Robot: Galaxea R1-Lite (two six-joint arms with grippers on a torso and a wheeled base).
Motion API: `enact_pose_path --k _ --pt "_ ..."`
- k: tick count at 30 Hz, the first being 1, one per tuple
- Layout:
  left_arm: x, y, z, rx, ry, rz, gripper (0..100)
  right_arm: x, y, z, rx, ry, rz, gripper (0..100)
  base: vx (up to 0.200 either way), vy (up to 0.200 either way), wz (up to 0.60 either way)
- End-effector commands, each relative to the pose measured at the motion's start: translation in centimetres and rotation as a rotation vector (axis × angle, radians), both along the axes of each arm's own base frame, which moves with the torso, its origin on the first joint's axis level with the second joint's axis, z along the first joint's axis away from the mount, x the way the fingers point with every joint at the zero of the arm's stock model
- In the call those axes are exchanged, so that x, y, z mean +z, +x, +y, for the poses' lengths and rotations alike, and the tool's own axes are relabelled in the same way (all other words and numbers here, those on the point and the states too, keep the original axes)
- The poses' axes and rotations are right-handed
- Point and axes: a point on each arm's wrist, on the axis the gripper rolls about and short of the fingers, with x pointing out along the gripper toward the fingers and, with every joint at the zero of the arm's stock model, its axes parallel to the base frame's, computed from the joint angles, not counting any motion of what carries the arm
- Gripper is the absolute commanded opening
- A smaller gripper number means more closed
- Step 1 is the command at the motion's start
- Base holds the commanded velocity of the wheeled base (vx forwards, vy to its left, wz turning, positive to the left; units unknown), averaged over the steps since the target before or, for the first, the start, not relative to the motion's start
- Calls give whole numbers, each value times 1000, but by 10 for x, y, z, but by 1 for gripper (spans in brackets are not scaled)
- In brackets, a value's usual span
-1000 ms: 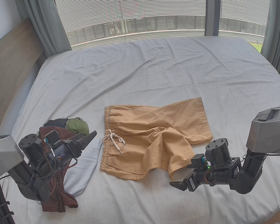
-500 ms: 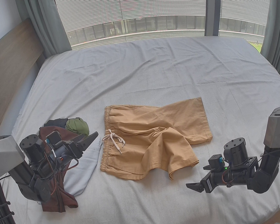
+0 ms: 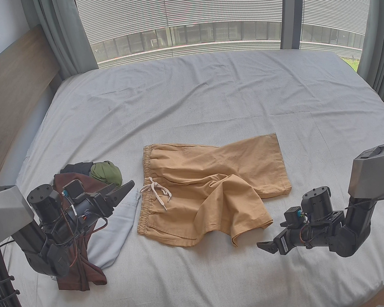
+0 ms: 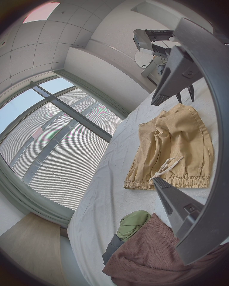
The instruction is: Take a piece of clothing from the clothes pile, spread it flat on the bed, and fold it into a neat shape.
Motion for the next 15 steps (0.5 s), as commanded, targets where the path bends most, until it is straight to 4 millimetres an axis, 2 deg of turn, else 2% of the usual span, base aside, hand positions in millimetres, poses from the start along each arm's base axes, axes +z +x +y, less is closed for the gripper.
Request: enact_pose_path --k 1,9,10,15 --pt "-1 0 0 0 0 2 100 -19 10 -1 -8 -15 23 100 0 0 0" --pt "0 0 1 1 0 2 100 -30 32 -4 -34 -8 -5 100 0 0 0" --pt "0 0 1 1 0 2 100 -29 36 -1 -33 -3 -18 0 0 0 0" --pt "-1 0 1 1 0 3 100 -29 43 1 -31 3 -35 0 0 0 0"
